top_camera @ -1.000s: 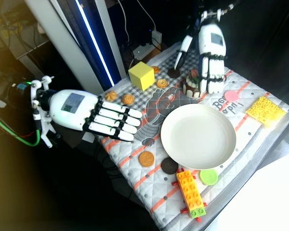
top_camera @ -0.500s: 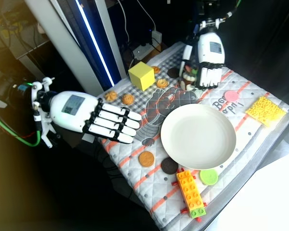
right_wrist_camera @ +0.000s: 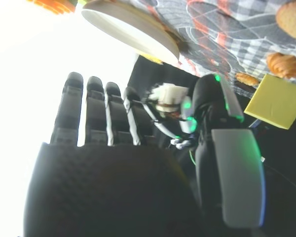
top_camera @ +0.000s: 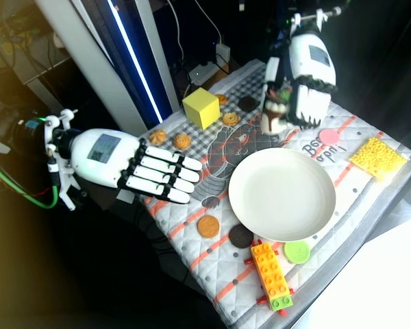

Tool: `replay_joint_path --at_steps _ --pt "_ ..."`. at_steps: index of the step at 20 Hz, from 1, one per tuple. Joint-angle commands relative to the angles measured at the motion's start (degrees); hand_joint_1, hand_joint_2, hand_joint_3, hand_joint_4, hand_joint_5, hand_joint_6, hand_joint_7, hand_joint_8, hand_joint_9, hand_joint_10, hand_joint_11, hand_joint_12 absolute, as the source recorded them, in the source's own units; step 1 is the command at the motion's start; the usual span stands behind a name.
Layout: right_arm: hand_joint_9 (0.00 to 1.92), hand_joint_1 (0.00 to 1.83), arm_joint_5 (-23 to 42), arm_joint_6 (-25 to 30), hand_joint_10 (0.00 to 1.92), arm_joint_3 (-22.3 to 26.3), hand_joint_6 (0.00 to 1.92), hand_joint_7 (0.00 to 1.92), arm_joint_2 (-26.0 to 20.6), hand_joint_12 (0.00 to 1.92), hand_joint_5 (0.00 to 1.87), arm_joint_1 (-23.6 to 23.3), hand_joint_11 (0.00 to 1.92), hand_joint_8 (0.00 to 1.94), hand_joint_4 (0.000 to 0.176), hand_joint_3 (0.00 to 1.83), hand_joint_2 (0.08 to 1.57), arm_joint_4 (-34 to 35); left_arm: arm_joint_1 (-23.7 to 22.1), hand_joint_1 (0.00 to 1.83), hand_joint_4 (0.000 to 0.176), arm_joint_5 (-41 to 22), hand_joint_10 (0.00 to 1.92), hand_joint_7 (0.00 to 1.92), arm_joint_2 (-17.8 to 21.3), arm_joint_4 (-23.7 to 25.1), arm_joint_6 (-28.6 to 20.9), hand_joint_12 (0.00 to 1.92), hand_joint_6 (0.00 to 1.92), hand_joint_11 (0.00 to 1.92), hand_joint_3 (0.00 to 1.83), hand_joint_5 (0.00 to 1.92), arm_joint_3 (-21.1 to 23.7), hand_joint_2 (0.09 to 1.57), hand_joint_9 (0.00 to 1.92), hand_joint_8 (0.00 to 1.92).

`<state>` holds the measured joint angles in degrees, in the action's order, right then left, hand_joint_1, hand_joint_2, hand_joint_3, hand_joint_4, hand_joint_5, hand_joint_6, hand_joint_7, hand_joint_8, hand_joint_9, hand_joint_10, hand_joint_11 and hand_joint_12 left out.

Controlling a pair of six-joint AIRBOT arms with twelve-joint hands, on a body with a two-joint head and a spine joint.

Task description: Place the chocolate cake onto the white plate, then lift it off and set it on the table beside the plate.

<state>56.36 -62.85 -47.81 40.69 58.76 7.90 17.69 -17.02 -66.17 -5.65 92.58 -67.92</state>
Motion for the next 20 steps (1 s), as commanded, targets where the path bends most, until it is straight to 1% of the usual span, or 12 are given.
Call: replay_joint_path --at_steps 1,2,8,10,11,12,13,14,15,16,17,20 --pt "0.00 0.49 6.70 0.10 0.00 -0.35 0.00 0.00 0.00 0.00 0.00 -0.15 0.00 0.00 0.000 0.01 1.26 0.42 -1.17 1.44 0.000 -5.01 1.75 0.46 -0.55 -0.57 -0.40 1.92 1.92 0.68 0.00 0.33 -0.58 1.32 0.61 1.72" --pt "0.00 0.47 6.66 0.11 0.00 -0.40 0.00 0.00 0.07 0.00 0.00 -0.15 0.00 0.00 0.000 0.01 1.26 0.42 -1.74 1.11 0.000 -4.37 1.89 0.48 -2.22 -1.36 -0.41 1.92 1.81 0.69 0.02 0.47 -2.05 1.37 0.52 1.74" --pt "0.00 0.57 6.44 1.02 0.00 -1.20 0.00 0.00 1.49 0.00 0.00 -0.14 0.00 0.00 0.000 0.01 1.26 0.56 -3.05 1.07 0.012 1.86 1.82 0.50 -11.73 -7.76 -0.39 1.92 1.71 0.53 0.00 0.57 -12.44 1.37 0.41 1.68" --pt "0.00 0.60 6.33 1.04 0.00 -1.36 0.00 0.00 1.62 0.00 0.00 -0.14 0.00 0.00 0.000 0.00 1.24 0.56 -2.81 1.07 0.000 3.98 1.51 0.49 -14.44 -10.67 -0.39 1.81 1.69 0.32 0.00 0.59 -16.05 1.37 0.30 1.63" --pt "0.00 0.59 6.24 1.19 0.00 -1.50 0.00 0.00 1.74 0.00 0.00 -0.14 0.00 0.00 0.000 0.00 1.24 0.56 -2.59 1.04 0.000 4.46 1.38 0.31 -15.23 -11.47 -0.39 1.75 1.61 0.18 0.00 0.57 -17.05 1.34 0.25 1.33" --pt "0.00 0.56 6.24 1.30 0.00 -1.54 0.00 0.00 1.79 0.00 0.00 -0.14 0.00 0.00 0.000 0.00 1.25 0.56 -2.46 1.10 0.000 4.62 1.08 0.17 -15.54 -11.96 -0.39 1.53 1.17 0.04 0.00 0.15 -17.40 1.22 0.05 0.92" --pt "0.00 0.55 6.24 1.40 0.00 -1.54 0.00 0.00 1.79 0.00 0.00 -0.14 0.00 0.00 0.000 0.01 1.26 0.55 -2.34 1.07 0.042 4.70 0.75 0.15 -15.67 -12.27 -0.39 1.27 0.87 0.01 0.00 0.06 -17.50 1.17 0.01 0.53" --pt "0.00 0.55 6.24 1.51 0.00 -1.54 0.00 0.00 1.79 0.00 0.00 -0.14 0.00 0.00 0.000 0.01 1.26 0.55 -2.20 1.07 0.042 4.91 0.75 0.15 -15.85 -12.67 -0.39 1.27 0.87 0.01 0.00 0.06 -17.67 1.17 0.01 0.53" --pt "0.00 0.56 6.23 1.53 0.00 -1.54 0.00 0.00 1.80 0.00 0.00 -0.14 0.00 0.00 0.000 0.01 1.26 0.56 -1.93 0.87 0.108 5.16 0.10 0.03 -16.02 -13.44 -0.37 0.85 0.11 0.00 0.00 0.01 -17.95 1.07 0.00 0.05" --pt "0.00 0.56 6.23 1.55 0.00 -1.54 0.00 0.00 1.80 0.00 0.00 -0.14 0.00 0.00 0.000 0.00 1.26 0.56 -1.81 0.82 0.123 5.17 0.02 0.01 -16.01 -13.82 -0.37 0.26 0.02 0.00 0.00 0.00 -18.00 1.01 0.00 0.01" --pt "0.00 0.57 6.24 1.72 0.00 -1.55 0.00 0.00 1.80 0.00 0.00 -0.14 0.00 0.00 0.000 0.00 1.26 0.56 -1.79 0.80 0.140 5.00 0.00 0.00 -15.79 -14.31 -0.36 0.05 0.00 0.00 0.00 0.00 -17.87 0.99 0.00 0.00" --pt "0.00 0.60 6.27 2.55 0.00 -1.54 0.00 0.00 1.67 0.01 0.00 -0.14 0.02 0.00 0.000 0.00 1.25 0.57 -1.84 0.85 0.173 2.86 0.00 0.00 -13.08 -14.11 -0.27 0.00 0.00 0.00 0.00 0.00 -14.77 0.97 0.00 0.00"
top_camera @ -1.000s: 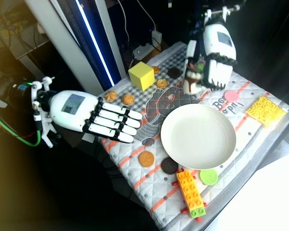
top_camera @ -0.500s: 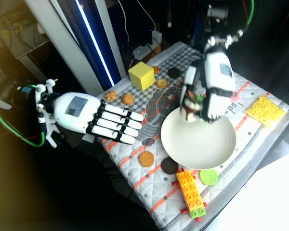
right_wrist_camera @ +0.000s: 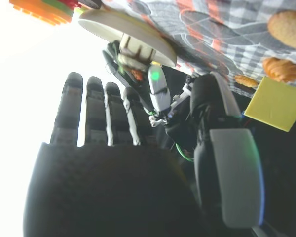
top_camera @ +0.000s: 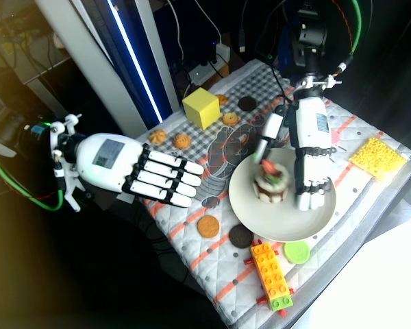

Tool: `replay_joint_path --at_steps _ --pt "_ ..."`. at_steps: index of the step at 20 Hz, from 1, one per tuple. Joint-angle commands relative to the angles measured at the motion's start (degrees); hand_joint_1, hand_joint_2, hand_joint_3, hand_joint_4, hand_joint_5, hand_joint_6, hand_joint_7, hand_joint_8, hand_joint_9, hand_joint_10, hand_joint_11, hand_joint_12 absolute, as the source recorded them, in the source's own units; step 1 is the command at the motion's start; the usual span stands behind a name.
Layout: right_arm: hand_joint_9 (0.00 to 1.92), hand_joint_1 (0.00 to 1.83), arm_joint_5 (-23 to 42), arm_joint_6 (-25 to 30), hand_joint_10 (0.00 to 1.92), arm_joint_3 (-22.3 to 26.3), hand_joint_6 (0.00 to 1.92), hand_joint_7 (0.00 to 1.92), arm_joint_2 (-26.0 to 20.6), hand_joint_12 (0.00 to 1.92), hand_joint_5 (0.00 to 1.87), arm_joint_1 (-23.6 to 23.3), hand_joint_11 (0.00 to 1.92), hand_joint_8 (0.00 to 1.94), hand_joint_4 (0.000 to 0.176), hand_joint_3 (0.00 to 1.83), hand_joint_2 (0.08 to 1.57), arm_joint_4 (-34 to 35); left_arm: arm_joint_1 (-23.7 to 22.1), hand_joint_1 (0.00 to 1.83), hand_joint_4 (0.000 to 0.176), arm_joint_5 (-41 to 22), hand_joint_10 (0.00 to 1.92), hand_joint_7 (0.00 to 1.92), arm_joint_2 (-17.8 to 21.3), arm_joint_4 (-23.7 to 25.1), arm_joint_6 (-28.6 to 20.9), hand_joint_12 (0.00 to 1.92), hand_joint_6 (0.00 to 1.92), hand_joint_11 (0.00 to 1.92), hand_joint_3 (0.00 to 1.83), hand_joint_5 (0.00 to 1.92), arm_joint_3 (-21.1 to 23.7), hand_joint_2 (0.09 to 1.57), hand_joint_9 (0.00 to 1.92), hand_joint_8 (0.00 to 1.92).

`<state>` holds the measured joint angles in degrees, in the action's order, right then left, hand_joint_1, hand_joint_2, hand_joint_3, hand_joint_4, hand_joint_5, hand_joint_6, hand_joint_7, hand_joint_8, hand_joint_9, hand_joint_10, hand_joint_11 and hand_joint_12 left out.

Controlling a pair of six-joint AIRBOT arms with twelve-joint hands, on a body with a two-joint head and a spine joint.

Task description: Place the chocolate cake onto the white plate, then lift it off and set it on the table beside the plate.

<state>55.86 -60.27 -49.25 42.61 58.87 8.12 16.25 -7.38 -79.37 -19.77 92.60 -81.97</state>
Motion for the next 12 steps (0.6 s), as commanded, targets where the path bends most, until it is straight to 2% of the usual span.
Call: replay_joint_path --at_steps 1,4,5,6,7,8,9,10,11,12 --pt "0.00 0.58 6.79 0.20 0.00 -0.07 0.00 0.00 -0.37 0.02 0.00 -0.25 0.03 0.00 0.000 0.00 1.25 0.35 -0.45 0.83 0.175 -8.11 0.00 0.00 1.85 0.84 -0.35 0.00 0.00 0.00 0.00 0.00 1.22 1.00 0.00 0.00" --pt "0.00 0.59 6.85 0.38 0.00 0.25 0.00 0.00 -0.89 0.02 0.00 -0.26 0.01 0.00 0.000 0.00 1.26 0.33 -0.47 0.85 0.176 -11.35 0.00 0.00 6.17 3.74 -1.08 0.00 0.00 0.00 0.00 0.00 5.99 1.01 0.00 0.00" --pt "0.00 0.61 6.86 0.73 0.00 0.32 0.00 0.00 -1.14 0.03 0.00 -0.26 0.02 0.00 0.000 0.00 1.25 0.32 -0.45 0.96 0.176 -12.35 0.00 0.00 7.95 6.00 -2.76 0.00 0.00 0.00 0.01 0.00 7.54 1.02 0.00 0.00" --pt "0.00 0.58 7.01 1.27 0.00 0.30 0.00 0.00 -1.37 0.04 0.00 -0.26 0.03 0.00 0.003 0.01 1.27 0.21 -0.03 0.95 0.176 -13.91 0.00 0.00 9.74 8.41 -4.99 0.00 0.00 0.00 0.01 0.00 9.19 1.03 0.00 0.00" --pt "0.00 0.55 7.16 1.52 0.00 0.29 0.00 0.00 -1.60 0.43 0.00 -0.30 0.00 0.00 0.021 0.00 1.27 0.03 0.69 0.89 0.176 -15.73 0.00 0.00 11.39 9.15 -6.21 0.00 0.00 0.00 0.02 0.00 10.61 1.05 0.00 0.00" --pt "0.01 0.56 7.22 1.62 0.00 0.24 0.00 0.00 -1.70 0.80 0.00 -0.61 0.00 0.00 0.025 0.00 1.25 -0.10 1.76 0.82 0.176 -17.64 0.00 0.00 13.19 10.34 -7.54 0.00 0.00 0.00 0.02 0.00 12.12 1.06 0.00 0.00" --pt "0.01 0.55 7.24 1.63 0.00 0.11 0.00 0.00 -1.74 1.00 0.00 -1.04 0.00 0.00 0.030 0.00 1.24 -0.18 3.12 0.78 0.176 -20.13 0.00 0.00 15.28 10.73 -8.32 0.00 0.00 0.00 0.03 0.00 13.92 1.08 0.00 0.00" --pt "0.04 0.56 7.26 1.85 0.02 -0.19 0.00 0.00 -1.73 1.05 0.00 -1.57 0.00 0.00 0.010 0.00 1.25 -0.21 4.84 0.81 0.143 -22.51 0.00 0.00 17.75 10.89 -8.46 0.00 0.00 0.00 0.04 0.00 15.99 1.11 0.00 0.00" --pt "0.04 0.57 7.26 2.12 0.02 -0.46 0.00 0.00 -1.72 0.95 0.00 -2.19 0.00 0.00 0.016 0.00 1.26 -0.24 6.18 0.84 0.161 -23.91 0.00 0.00 19.48 11.44 -9.56 0.00 0.00 0.00 0.03 0.00 17.46 1.16 0.00 0.00" --pt "0.07 0.55 7.24 2.97 0.03 -0.97 0.00 0.00 -1.61 0.97 0.00 -2.68 0.00 0.00 0.003 0.00 1.28 -0.33 7.59 0.83 0.160 -25.01 0.00 0.00 20.89 14.54 -14.62 0.00 0.00 0.00 0.02 0.00 17.91 1.16 0.00 0.00"
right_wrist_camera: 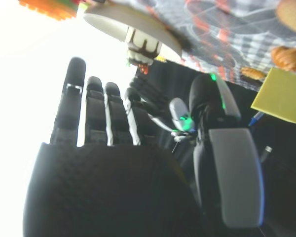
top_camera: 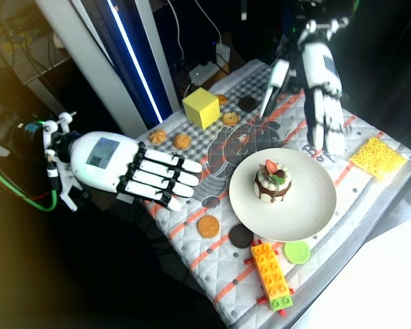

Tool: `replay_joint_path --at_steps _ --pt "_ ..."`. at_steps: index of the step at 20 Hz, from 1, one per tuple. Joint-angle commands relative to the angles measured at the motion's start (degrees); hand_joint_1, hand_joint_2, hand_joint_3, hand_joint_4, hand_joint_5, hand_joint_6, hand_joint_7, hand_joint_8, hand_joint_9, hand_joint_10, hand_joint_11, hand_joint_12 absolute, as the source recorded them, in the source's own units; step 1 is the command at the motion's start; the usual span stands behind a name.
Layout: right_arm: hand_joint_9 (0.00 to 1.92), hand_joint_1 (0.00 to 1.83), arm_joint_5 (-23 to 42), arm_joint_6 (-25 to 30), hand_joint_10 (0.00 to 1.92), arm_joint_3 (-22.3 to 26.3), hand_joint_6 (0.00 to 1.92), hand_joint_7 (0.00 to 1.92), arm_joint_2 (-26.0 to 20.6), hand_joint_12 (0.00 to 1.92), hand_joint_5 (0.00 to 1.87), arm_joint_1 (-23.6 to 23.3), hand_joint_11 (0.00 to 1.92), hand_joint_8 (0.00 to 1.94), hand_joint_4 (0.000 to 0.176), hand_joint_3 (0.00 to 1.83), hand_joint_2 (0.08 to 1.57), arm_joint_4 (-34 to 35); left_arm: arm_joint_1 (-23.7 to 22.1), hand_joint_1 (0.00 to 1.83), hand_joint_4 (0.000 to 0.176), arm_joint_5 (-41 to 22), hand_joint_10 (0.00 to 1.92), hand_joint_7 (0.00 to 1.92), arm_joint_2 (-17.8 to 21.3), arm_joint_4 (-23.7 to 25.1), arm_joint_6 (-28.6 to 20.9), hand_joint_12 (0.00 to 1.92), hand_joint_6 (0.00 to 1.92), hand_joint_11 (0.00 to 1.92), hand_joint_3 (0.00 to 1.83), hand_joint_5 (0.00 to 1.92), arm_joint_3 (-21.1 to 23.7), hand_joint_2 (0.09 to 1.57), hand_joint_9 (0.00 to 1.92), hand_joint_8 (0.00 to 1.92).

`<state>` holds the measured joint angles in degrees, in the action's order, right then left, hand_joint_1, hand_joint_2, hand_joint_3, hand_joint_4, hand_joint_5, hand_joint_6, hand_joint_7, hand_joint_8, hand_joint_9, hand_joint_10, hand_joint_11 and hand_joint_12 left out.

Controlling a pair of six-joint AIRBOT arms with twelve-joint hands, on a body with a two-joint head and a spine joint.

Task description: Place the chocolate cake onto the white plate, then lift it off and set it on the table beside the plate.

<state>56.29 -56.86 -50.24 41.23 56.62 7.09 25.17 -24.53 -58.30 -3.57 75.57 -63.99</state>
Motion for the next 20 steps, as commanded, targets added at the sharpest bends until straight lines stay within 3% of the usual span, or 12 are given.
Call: replay_joint_path --at_steps 1,3,4,5,8,10,12,14,15,18,19,20 --pt "0.08 0.61 6.80 1.04 0.03 -0.88 0.00 0.00 0.13 0.93 0.00 -0.79 0.00 0.00 0.000 0.00 1.28 0.56 0.78 0.89 0.166 -9.57 0.00 0.00 1.19 2.12 -6.21 0.00 0.00 0.00 0.03 0.00 -0.35 1.19 0.00 0.00" --pt "0.07 0.61 6.60 2.29 0.03 -1.96 0.00 0.00 0.70 0.79 0.00 -2.40 0.00 0.00 0.012 0.00 1.28 0.32 4.75 0.88 0.118 -14.32 0.03 0.01 2.69 4.44 -15.13 0.31 0.01 0.01 0.02 0.03 -0.43 1.22 0.06 0.01" --pt "0.06 0.69 4.61 2.29 0.02 -3.13 0.00 0.00 1.76 0.71 0.00 -5.52 0.00 0.00 0.030 0.00 1.27 -0.57 7.75 1.01 0.035 -18.31 0.23 0.16 3.96 4.40 -16.58 1.03 0.05 0.00 0.00 0.16 1.12 1.22 0.19 0.05" --pt "0.06 0.69 3.93 2.29 0.02 -3.51 0.00 0.00 2.16 0.71 0.00 -6.56 0.00 0.00 0.030 0.00 1.27 -0.85 8.29 1.01 0.035 -18.94 0.23 0.16 4.19 4.39 -16.58 1.03 0.05 0.00 0.00 0.16 1.58 1.22 0.19 0.05" --pt "0.15 0.69 -3.87 2.29 0.07 -7.48 0.00 0.04 6.87 1.05 0.01 -15.49 0.00 0.01 0.019 0.00 1.25 -4.17 13.37 1.14 0.000 -25.92 0.87 0.32 6.28 3.75 -16.66 1.33 0.11 0.00 0.00 0.29 5.11 1.21 0.07 0.16" --pt "0.15 0.72 -9.18 2.29 0.11 -10.33 0.00 0.07 10.34 1.28 0.00 -20.34 0.00 0.01 0.009 0.00 1.22 -6.15 16.62 1.16 0.024 -30.45 1.04 0.26 7.05 1.84 -16.72 1.38 0.34 0.00 0.00 0.26 6.63 1.21 0.05 0.55" --pt "0.03 0.82 -14.54 1.99 0.25 -13.68 0.00 0.03 14.69 1.29 0.00 -25.21 0.00 0.00 0.025 0.00 1.22 -7.88 19.73 1.06 0.000 -33.97 1.21 0.21 7.71 0.45 -17.07 1.56 0.92 0.01 0.00 0.13 7.59 1.23 0.21 1.04" --pt "0.00 0.93 -18.08 1.54 0.21 -16.18 0.00 0.00 18.13 1.04 0.00 -28.47 0.00 0.00 0.005 0.00 1.17 -8.68 22.28 1.06 0.012 -36.37 1.60 0.17 8.56 -0.54 -17.39 1.89 1.34 0.07 0.00 0.17 8.66 1.22 0.21 1.27" --pt "0.01 0.94 -19.41 1.27 0.23 -17.31 0.00 0.00 19.34 1.15 0.00 -29.63 0.00 0.00 0.015 0.00 1.16 -8.83 23.22 0.92 0.000 -37.34 1.70 0.17 8.68 -0.99 -17.49 1.91 1.61 0.13 0.01 0.44 8.99 1.34 0.25 1.39" --pt "0.01 0.97 -22.93 -0.30 0.06 -20.04 0.00 0.00 22.28 0.96 0.05 -32.54 0.00 0.00 0.053 0.00 1.13 -8.82 24.48 0.89 0.000 -38.28 1.66 0.14 8.67 -1.77 -17.67 1.86 1.72 0.22 0.00 0.48 9.15 1.40 0.18 1.48" --pt "0.01 1.01 -23.97 -0.43 0.04 -20.95 0.00 0.00 23.33 0.78 0.05 -33.11 0.00 0.00 0.022 0.00 1.16 -8.81 24.66 0.83 0.000 -38.31 1.70 0.12 8.66 -1.85 -17.87 1.91 1.74 0.18 0.00 0.47 9.14 1.41 0.17 1.51" --pt "0.05 0.96 -24.88 -0.46 0.05 -21.75 0.00 0.03 24.15 0.89 0.04 -33.40 0.00 0.00 0.000 0.00 1.18 -8.73 24.75 0.98 0.000 -38.40 1.68 0.12 8.64 -1.86 -18.14 1.89 1.54 0.15 0.00 0.20 9.13 1.30 0.16 1.47"
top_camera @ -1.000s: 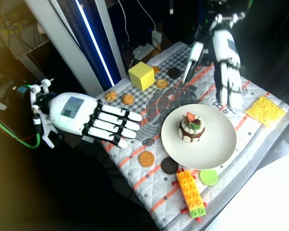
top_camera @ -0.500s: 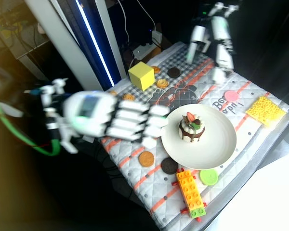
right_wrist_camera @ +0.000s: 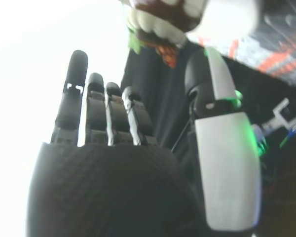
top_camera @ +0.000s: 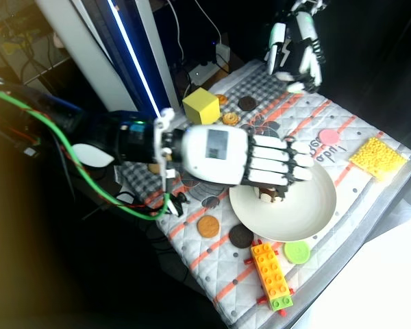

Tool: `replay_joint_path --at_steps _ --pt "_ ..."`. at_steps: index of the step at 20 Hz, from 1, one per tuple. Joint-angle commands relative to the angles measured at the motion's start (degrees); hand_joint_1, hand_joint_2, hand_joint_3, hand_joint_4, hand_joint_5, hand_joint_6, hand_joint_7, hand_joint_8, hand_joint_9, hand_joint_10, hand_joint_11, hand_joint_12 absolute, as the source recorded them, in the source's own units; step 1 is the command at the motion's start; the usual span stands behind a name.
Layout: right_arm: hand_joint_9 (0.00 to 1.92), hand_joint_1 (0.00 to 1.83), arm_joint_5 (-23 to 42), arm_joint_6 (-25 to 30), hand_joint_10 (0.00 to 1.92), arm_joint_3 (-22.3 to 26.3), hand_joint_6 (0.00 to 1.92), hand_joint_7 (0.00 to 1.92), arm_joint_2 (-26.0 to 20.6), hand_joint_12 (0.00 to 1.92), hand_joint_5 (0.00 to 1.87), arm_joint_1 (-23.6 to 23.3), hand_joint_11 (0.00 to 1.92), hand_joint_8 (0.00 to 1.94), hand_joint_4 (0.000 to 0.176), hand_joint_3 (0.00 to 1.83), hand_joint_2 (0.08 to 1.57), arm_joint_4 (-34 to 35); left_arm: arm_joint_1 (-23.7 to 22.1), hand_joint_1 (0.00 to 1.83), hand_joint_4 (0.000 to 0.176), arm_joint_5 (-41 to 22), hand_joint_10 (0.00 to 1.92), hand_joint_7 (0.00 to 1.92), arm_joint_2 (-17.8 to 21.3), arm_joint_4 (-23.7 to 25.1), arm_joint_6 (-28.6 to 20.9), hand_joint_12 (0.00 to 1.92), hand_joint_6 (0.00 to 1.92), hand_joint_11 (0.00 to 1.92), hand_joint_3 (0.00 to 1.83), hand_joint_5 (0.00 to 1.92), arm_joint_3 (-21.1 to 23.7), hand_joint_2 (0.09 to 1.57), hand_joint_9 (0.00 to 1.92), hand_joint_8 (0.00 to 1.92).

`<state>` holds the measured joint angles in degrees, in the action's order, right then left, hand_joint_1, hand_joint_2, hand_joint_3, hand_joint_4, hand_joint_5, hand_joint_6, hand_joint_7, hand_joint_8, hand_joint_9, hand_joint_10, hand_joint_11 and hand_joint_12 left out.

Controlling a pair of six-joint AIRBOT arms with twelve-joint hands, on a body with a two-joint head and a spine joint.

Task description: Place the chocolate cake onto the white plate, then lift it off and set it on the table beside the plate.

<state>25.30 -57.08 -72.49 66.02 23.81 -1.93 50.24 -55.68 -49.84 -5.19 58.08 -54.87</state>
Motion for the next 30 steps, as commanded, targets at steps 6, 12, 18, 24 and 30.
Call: replay_joint_path --at_steps 6,12,18,24,30 --pt "0.29 0.98 1.38 -0.25 0.09 -4.43 0.02 0.16 3.42 1.32 0.11 -0.76 0.00 0.02 0.000 0.00 1.19 3.46 -0.26 1.08 0.000 -7.80 1.73 0.13 0.00 -0.21 -1.14 1.92 1.40 0.15 0.00 0.17 -0.06 1.22 0.19 1.44" --pt "0.71 1.16 0.29 -0.24 1.45 -5.70 1.24 0.73 4.76 1.89 0.71 -0.90 0.58 1.49 0.000 0.00 1.26 4.12 -0.26 1.10 0.000 -8.07 1.79 0.12 -0.39 -0.19 -2.28 1.92 1.41 0.02 0.00 0.16 -0.75 1.23 0.18 1.49" --pt "0.47 1.11 3.62 -0.23 1.49 -3.46 1.45 0.64 3.91 1.85 0.63 -1.93 0.35 1.60 0.000 0.00 1.31 4.12 -0.12 1.10 0.000 -8.28 1.73 0.12 -0.35 -0.41 -2.30 1.91 1.36 0.08 0.00 0.15 -0.82 1.26 0.15 1.45" --pt "0.53 1.27 16.04 4.50 1.72 5.49 1.33 0.64 -5.59 1.92 0.71 0.64 0.34 1.54 0.000 0.00 1.29 1.33 0.50 1.01 0.000 -8.96 1.64 0.14 -0.21 -1.15 -2.30 1.84 1.45 0.16 0.00 0.14 -0.56 1.23 0.17 1.42" --pt "0.52 1.15 24.67 6.23 1.72 13.45 1.33 0.67 -14.64 1.92 0.67 11.56 0.50 1.66 0.000 0.00 1.29 0.83 2.22 1.00 0.019 -10.58 1.62 0.14 1.17 -2.04 -2.30 1.83 1.40 0.20 0.00 0.13 0.34 1.25 0.18 1.37"
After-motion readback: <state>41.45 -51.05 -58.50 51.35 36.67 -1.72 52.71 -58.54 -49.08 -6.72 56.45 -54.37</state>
